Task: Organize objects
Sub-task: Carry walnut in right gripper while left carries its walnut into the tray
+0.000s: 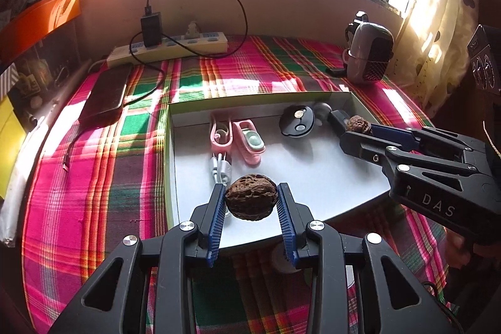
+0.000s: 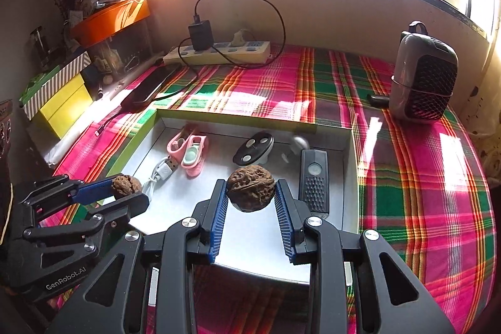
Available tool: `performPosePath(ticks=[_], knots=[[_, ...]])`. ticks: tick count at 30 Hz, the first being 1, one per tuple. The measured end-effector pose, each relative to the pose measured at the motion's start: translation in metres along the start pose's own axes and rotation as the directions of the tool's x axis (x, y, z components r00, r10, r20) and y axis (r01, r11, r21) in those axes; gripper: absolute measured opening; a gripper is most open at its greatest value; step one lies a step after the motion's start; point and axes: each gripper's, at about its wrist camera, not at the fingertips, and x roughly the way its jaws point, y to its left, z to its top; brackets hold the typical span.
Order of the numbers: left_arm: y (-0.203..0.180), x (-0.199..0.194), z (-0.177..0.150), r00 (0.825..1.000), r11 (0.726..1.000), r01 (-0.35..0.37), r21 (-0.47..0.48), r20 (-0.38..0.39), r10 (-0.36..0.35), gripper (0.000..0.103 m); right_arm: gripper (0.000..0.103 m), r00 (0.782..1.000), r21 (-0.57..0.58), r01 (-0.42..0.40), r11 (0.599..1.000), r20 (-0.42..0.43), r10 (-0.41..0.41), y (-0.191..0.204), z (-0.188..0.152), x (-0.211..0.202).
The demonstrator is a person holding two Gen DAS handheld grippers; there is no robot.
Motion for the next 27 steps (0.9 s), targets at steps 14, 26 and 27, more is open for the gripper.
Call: performPosePath(ticks=[14,26,27], knots=[[0.0,0.027,0.009,0.999,1.0,-0.001,0.012,-0.051,0.001,0.031,0.032,0.999,-0.029,-0.035,0.999,-0.035,0.034,0.002,0.013,0.025],[0.006,0.035,0.008,0.998,1.0,-0.012,0.001,-0.068,0.012,0.031,0.032,0.996,-0.088,-0.066,0.994,-0.06,0.06,0.014,0.026,0.044],[0.006,0.035,0.008,0.998,1.0,-0.015,0.001,-0.066,0.015,0.031,0.032,0.996,-0.095,-0.064,0.993,-0.063,0.058,0.016,0.027,0.046]])
